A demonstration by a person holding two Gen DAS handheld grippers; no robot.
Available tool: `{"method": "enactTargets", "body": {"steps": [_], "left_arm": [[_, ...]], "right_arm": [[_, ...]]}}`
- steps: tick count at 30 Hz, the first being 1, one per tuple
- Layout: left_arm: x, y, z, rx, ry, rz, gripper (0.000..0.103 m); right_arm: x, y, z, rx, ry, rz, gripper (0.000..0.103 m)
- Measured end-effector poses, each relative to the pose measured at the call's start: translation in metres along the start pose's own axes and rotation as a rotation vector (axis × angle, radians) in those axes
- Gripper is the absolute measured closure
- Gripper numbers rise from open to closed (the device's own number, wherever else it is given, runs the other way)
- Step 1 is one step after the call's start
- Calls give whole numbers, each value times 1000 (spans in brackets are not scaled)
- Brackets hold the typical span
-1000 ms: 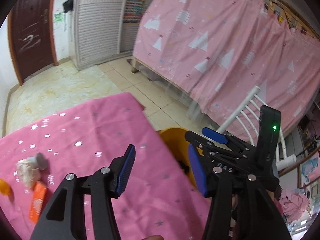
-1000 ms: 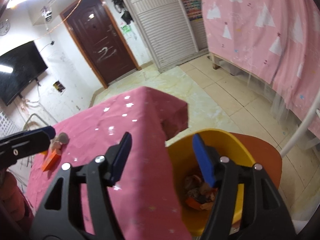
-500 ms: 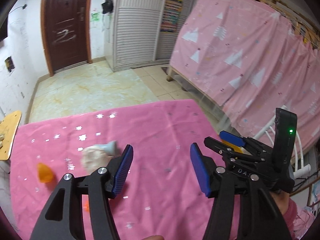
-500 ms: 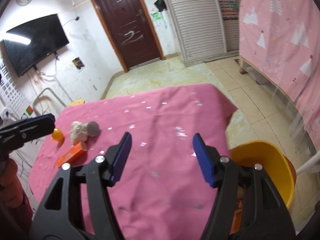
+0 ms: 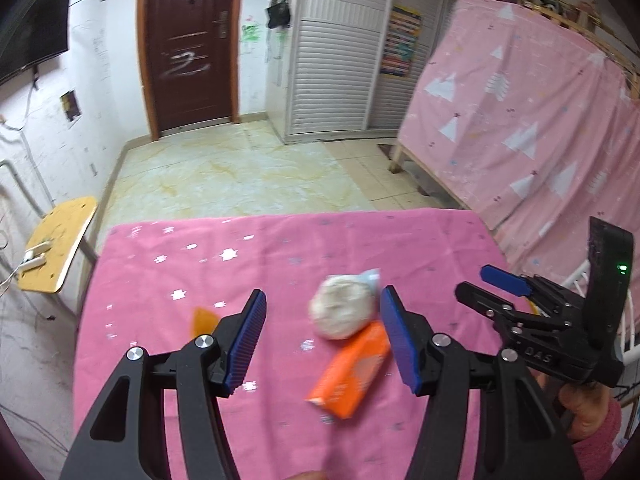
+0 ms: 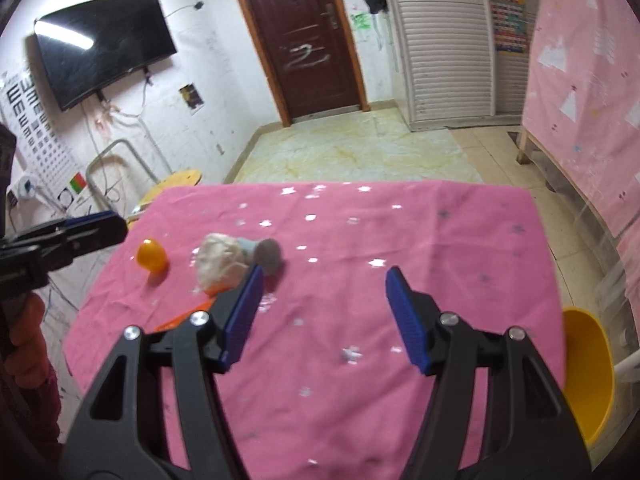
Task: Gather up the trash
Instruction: 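Grasp the orange egg half with the left tool while the right tool grasps the white paper ball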
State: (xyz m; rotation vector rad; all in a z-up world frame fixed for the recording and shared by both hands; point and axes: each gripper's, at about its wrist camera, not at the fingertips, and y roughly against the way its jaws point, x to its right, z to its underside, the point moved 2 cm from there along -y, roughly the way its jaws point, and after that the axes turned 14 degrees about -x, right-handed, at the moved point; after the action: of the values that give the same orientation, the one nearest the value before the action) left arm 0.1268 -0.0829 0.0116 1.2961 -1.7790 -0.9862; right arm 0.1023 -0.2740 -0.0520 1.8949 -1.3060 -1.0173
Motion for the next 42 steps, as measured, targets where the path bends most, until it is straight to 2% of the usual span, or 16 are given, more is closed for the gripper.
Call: {"method": "enactTargets", "body": {"steps": [12,19,20,22,26,29,31,37,42], "left_arm": [[-81,-24,13,-57,87,-65,51],[-90,-53,16,-94,62,-82,51],[-90,-55,16,-95,58,-82,51],[-90,-59,17,-90,45,-87,51],[-86,-65,17,-81,14,-106,52],[-83,-71,18,-92,1,-95,58],[-81,-76,18,-101,-4,-83,69],[-84,-87,19,-129,-10,-73,93],[-86,-87,20,-123,-8,-65,99]], "right_arm": [[-56,-29,-16,-46,87,-8,42],[-69,-40,-24,-62,111,0,41],[-71,-41,-25,-64,116,2,40],[-74,-43,-26,-64,124,2,31],[-81,-49,-28,-70,141,9,31],[-84,-53,-28,-75,147,11,31],[-87,-55,-30,-78,151,12,31],[-91,-60,-33,-76,160,8,31],[-94,-69,-34,-85,169,20,31]]}}
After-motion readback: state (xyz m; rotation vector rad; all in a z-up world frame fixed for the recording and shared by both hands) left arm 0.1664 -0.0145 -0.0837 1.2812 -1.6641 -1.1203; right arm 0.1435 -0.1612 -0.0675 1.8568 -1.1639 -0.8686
